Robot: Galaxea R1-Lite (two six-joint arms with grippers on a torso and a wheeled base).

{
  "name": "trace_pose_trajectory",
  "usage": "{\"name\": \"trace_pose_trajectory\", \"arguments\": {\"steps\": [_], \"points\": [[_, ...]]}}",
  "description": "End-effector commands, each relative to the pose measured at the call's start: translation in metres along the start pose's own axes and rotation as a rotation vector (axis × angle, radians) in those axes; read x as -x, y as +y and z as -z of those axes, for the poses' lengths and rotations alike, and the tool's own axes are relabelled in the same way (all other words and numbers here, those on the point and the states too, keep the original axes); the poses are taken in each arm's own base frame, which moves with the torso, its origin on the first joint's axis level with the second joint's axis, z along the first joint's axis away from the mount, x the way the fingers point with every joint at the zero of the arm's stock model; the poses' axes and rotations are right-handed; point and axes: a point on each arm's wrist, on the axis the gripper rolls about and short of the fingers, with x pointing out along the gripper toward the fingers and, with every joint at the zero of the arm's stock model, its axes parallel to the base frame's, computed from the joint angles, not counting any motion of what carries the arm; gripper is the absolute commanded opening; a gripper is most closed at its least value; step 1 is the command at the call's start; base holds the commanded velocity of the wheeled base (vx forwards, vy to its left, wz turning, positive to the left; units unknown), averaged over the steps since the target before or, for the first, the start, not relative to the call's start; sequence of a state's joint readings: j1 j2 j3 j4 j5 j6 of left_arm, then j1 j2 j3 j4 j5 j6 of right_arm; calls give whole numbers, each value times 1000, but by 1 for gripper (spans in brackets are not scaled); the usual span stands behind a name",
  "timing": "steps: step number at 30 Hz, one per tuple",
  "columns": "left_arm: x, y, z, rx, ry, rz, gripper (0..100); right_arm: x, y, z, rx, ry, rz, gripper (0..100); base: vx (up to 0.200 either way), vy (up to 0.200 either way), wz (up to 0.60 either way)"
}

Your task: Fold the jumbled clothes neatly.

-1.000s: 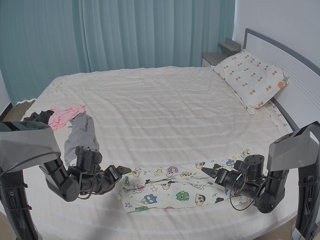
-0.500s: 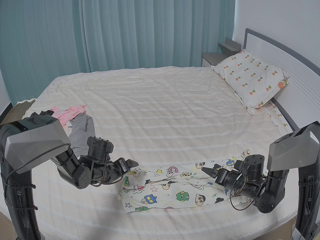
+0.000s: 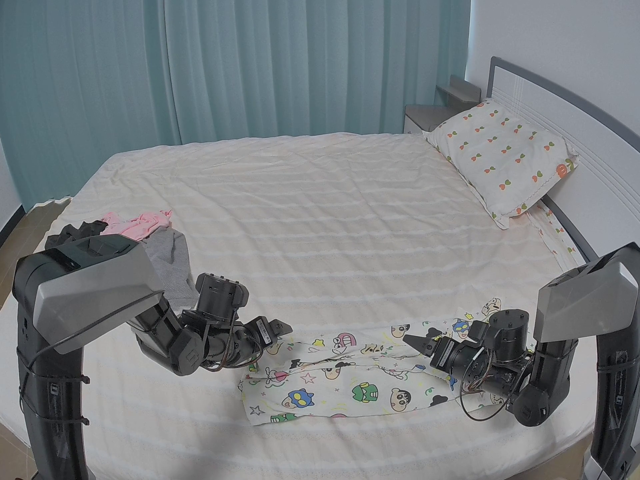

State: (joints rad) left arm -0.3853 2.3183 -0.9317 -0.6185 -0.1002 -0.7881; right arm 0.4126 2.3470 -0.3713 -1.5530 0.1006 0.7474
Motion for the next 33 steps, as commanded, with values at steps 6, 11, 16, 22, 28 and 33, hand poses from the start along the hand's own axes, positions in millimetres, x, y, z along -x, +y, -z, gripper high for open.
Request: {"name": "trace_pose_trajectory", "arguments": {"steps": [6,11,16,22,28,33], "points": [[-12,-2,-1,-38,-28,-21,100,0,1,-1,1,-7,-7,100,0,0,0],[-17,0,1,-51,-29,-38,100,0,0,0,1,-7,-7,100,0,0,0],[-17,-1,2,-55,-29,-36,100,0,0,-1,1,-7,-5,100,0,0,0],[-17,-3,5,-61,-24,-36,0,0,-1,-1,0,-10,-4,100,0,0,0],[-17,-1,5,-59,-40,-62,0,0,-1,-1,0,-10,-4,100,0,0,0],[-15,-2,2,-58,-90,-97,0,0,-2,-2,0,-10,0,100,0,0,0]]}}
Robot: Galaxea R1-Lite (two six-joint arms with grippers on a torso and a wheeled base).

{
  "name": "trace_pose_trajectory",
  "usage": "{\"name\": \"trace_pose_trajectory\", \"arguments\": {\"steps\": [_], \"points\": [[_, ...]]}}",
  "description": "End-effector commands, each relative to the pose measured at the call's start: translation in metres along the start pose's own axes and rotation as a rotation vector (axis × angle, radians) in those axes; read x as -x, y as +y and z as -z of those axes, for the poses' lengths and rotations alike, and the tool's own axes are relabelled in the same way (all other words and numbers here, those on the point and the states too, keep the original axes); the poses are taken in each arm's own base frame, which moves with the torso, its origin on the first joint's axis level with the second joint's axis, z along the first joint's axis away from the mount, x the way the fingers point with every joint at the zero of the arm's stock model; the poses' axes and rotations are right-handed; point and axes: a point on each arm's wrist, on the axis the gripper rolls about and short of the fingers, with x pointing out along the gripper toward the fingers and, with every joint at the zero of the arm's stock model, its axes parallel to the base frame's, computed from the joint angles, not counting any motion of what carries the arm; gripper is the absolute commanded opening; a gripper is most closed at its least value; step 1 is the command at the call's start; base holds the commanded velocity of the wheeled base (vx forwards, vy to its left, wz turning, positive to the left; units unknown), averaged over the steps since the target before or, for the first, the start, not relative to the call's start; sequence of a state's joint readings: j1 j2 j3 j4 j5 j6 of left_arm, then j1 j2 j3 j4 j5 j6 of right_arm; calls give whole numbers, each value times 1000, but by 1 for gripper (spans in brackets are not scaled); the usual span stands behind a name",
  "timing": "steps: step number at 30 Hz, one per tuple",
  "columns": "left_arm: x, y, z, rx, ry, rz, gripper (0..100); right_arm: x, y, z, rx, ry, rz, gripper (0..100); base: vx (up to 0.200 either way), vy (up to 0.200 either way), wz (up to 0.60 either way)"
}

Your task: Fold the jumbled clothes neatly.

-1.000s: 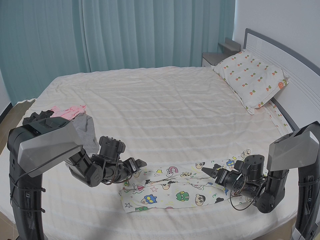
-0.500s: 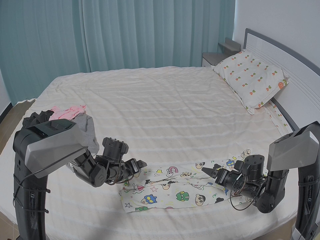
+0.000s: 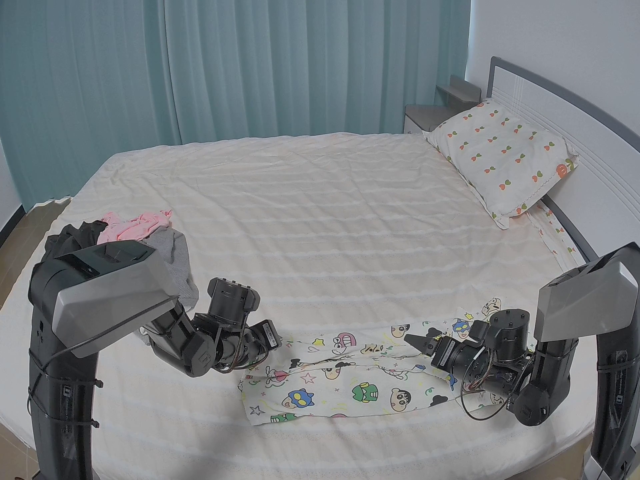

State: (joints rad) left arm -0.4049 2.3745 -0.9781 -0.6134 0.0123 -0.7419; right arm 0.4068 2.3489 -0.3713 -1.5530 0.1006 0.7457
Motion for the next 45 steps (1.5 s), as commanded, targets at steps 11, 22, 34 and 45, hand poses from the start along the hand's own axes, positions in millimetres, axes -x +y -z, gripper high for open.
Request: {"name": "trace_pose_trajectory", "arguments": {"steps": [11,22,34,45], "points": [[21,-17,-20,-2,-116,17,0,0,-2,-3,7,-13,1,100,0,0,0],[29,-29,-32,-105,-194,75,0,0,-3,-2,8,-12,2,100,0,0,0],[40,-43,-36,-140,-261,137,0,-8,46,18,94,23,-159,100,0,0,0],[42,-52,-34,-141,-307,145,0,-44,86,46,210,93,-256,100,0,0,0]]}}
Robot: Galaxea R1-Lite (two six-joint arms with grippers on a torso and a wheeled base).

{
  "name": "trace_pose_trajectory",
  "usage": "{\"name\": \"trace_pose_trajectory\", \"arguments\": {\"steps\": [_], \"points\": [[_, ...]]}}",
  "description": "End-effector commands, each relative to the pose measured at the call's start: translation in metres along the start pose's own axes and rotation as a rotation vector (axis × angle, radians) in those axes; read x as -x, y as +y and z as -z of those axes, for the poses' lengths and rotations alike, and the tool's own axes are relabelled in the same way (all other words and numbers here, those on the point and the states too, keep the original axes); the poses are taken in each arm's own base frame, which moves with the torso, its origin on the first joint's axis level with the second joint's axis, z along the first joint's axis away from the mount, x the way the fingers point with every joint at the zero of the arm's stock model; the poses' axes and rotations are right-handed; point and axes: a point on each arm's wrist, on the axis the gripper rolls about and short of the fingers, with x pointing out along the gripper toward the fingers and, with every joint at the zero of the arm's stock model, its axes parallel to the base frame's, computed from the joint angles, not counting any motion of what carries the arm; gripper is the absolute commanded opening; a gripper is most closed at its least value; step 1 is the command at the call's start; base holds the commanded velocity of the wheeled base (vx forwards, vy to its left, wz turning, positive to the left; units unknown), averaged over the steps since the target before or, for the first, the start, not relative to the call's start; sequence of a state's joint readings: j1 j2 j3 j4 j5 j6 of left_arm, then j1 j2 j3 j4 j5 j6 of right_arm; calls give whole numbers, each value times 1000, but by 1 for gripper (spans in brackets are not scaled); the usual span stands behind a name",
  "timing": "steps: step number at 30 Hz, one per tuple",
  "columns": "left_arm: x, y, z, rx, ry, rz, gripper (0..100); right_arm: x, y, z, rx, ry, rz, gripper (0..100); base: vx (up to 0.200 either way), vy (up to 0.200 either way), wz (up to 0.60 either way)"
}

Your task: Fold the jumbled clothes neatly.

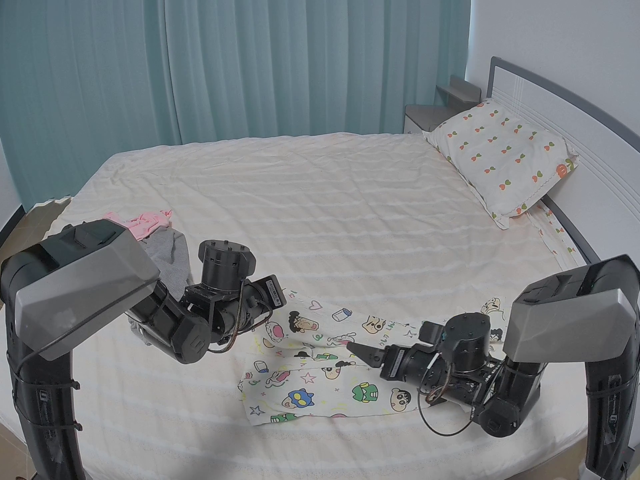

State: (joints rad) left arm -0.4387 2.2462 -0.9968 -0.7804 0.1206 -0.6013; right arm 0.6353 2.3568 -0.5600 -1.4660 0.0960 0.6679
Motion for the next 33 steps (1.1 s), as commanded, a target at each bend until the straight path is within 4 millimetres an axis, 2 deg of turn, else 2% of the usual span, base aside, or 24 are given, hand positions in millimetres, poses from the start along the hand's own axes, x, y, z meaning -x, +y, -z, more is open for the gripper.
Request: {"name": "trace_pose_trajectory", "arguments": {"steps": [1,2,7,9,11,16,18,21,24,28,33], "points": [[2,-6,0,-2,-13,14,0,-23,17,11,87,52,-38,100,0,0,0],[2,-7,1,-3,-14,16,0,-32,16,18,163,101,-19,100,0,0,0],[2,-9,1,-5,-12,19,0,-48,23,15,215,104,-33,100,0,0,0],[4,-12,2,-9,-10,25,0,-64,37,22,226,148,-41,100,0,0,0],[4,-13,4,-11,-7,28,0,-76,42,33,243,184,-39,100,0,0,0],[6,-17,4,-14,-10,34,0,-100,43,50,263,206,-15,100,0,0,0],[7,-17,3,-12,-18,29,0,-107,45,48,266,190,-8,100,0,0,0],[7,-17,3,-12,-21,24,0,-113,48,44,268,163,-9,100,0,0,0],[7,-17,3,-10,-23,25,0,-118,43,52,276,177,-2,100,0,0,0],[10,-18,0,-6,-32,27,0,-119,44,52,279,177,-22,100,0,0,0],[15,-20,-6,-3,-44,33,0,-122,43,42,268,123,-40,100,0,0,0]]}}
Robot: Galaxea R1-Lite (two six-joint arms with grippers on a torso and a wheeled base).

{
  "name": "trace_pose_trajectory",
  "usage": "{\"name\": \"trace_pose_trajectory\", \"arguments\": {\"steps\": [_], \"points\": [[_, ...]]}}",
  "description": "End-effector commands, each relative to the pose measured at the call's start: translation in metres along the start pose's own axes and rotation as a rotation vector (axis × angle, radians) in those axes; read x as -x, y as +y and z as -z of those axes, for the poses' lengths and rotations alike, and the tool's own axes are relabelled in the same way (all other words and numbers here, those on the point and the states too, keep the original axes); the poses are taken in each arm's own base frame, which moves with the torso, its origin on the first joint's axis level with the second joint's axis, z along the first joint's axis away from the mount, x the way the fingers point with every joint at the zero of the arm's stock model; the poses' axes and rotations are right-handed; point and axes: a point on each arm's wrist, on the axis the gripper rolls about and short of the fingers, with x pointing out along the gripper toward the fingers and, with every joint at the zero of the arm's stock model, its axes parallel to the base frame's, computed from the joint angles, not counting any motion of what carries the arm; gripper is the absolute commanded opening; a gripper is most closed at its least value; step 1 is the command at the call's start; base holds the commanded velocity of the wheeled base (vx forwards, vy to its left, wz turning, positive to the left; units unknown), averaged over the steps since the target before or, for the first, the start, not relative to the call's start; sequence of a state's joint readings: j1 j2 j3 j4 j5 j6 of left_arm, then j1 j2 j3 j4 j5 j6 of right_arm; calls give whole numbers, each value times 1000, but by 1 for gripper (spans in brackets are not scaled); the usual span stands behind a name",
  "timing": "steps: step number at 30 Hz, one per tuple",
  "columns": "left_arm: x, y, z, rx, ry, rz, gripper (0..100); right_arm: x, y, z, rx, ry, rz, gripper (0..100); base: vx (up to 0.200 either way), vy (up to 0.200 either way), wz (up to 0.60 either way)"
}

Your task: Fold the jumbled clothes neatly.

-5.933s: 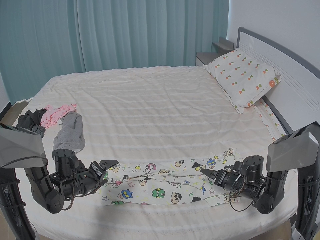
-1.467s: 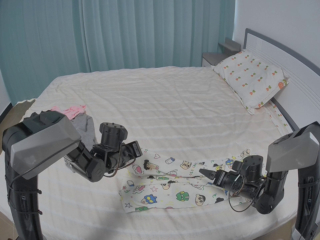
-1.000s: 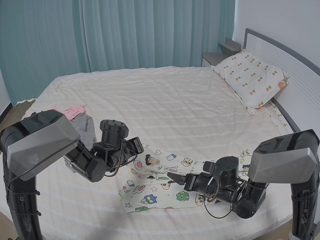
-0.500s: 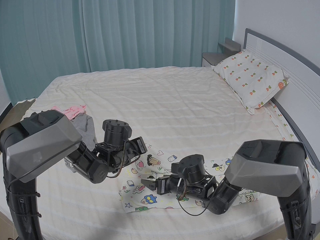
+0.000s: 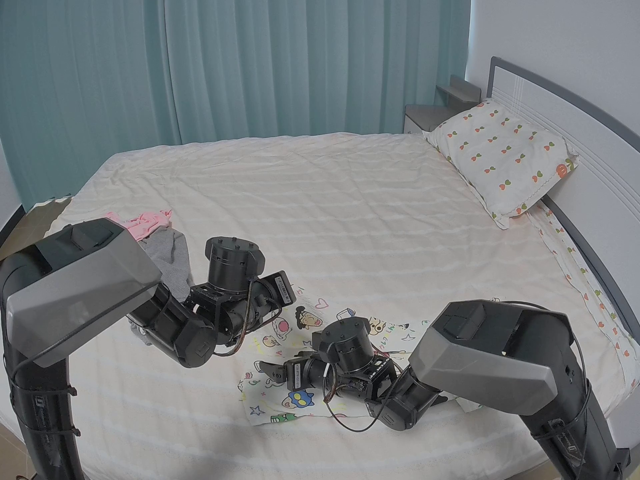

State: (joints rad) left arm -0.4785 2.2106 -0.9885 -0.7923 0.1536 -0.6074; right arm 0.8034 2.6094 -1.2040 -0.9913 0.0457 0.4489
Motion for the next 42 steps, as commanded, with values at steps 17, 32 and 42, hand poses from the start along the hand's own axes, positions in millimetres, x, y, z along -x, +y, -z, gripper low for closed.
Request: {"name": "trace_pose_trajectory", "arguments": {"steps": [17,32,42], "points": [[13,-3,-12,8,-26,13,0,-40,-32,-17,-8,-129,9,100,0,0,0],[15,1,-5,1,-4,0,0,-54,-44,-29,-8,-178,35,100,0,0,0],[13,5,-5,3,-2,-10,0,-25,-31,-21,-5,-93,41,100,0,0,0]]}}
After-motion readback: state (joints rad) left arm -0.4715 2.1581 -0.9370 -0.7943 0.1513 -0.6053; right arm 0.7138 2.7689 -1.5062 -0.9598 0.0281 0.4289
